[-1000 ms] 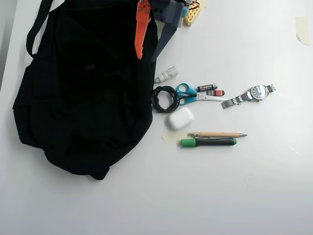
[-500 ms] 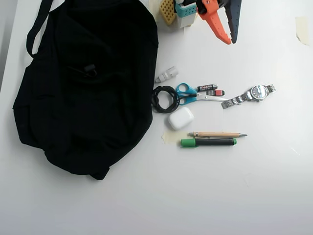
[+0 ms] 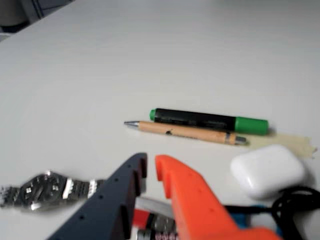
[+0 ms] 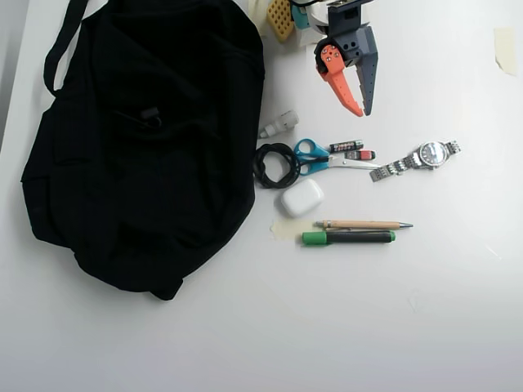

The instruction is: Put the black bike light into the black bag

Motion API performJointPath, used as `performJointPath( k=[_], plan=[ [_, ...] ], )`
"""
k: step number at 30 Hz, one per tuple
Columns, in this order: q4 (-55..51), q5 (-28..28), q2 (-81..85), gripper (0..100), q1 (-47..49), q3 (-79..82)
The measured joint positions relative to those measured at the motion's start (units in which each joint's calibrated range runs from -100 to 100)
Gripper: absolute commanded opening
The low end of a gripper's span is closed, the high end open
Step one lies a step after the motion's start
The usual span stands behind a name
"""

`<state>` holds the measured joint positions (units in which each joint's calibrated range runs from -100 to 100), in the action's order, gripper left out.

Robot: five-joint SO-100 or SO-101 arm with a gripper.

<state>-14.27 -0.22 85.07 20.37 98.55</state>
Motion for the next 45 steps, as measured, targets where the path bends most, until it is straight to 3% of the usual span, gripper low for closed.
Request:
performJointPath(
  k=[15, 27, 45],
  plan=[
    [-28.8, -0.1, 0.67, 2, -4.11, 0.17],
    [-35.71, -0.1, 0.75, 2, -4.18, 0.17],
    [-35.96, -0.1, 0.75, 2, -4.18, 0.17]
  ],
)
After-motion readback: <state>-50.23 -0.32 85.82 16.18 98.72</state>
